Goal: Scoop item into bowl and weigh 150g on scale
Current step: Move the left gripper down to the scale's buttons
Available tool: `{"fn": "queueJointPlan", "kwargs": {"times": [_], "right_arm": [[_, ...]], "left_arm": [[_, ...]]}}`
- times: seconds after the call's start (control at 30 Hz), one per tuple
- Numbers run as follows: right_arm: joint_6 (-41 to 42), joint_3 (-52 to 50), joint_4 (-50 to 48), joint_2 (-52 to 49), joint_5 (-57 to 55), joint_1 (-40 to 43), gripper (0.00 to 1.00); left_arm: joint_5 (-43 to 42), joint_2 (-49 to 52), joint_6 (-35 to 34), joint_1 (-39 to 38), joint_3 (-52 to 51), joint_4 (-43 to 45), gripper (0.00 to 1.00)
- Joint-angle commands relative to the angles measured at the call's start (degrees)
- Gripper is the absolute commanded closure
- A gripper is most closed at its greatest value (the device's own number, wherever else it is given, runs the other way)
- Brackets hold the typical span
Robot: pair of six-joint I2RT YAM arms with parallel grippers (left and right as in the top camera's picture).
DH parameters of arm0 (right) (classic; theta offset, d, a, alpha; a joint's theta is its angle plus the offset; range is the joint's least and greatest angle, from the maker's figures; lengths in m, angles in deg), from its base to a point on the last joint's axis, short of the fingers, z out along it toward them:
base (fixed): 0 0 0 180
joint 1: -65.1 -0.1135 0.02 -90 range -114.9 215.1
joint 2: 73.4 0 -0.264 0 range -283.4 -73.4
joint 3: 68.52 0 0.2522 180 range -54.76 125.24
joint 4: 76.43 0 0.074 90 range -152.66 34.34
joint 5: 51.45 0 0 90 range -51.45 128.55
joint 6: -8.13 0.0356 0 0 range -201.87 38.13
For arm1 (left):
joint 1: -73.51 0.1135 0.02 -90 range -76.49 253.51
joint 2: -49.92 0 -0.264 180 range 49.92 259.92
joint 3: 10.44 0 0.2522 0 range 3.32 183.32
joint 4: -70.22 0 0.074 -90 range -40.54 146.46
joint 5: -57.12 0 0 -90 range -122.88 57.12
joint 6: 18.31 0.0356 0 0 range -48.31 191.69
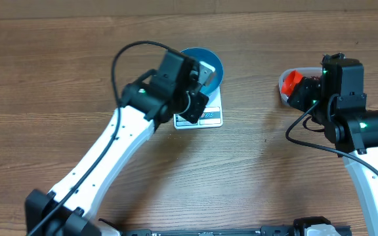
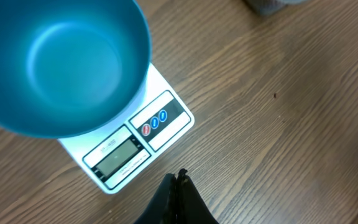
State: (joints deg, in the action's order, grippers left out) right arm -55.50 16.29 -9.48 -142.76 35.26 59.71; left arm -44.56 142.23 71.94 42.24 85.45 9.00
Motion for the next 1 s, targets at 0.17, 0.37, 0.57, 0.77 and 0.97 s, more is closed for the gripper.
{"fn": "queueJointPlan", "kwargs": {"times": [0.17,0.37,0.57,0.77,0.97], "right_arm": [[2.2,1.8,0.8,1.0,-0.9,2.0,0.96],[2.1,1.8,0.8,1.0,-0.7,2.0,0.96],[2.1,1.8,0.8,1.0,-0.7,2.0,0.96],[2.1,1.8,0.8,1.0,-0.7,2.0,0.96],[2.1,1.8,1.3,1.0,-0.7,2.0,0.96]], "left_arm": [[2.2,10.1,1.3,-1.6,0.2,1.9,0.96],[3.8,16.3,1.3,-1.6,0.2,3.8,0.96],[4.3,19.0,1.3,-2.2,0.2,4.5,0.96],[4.6,21.8,1.2,-2.6,0.2,6.3,0.96],[4.7,23.7,1.0,-2.6,0.2,7.6,0.96]]}}
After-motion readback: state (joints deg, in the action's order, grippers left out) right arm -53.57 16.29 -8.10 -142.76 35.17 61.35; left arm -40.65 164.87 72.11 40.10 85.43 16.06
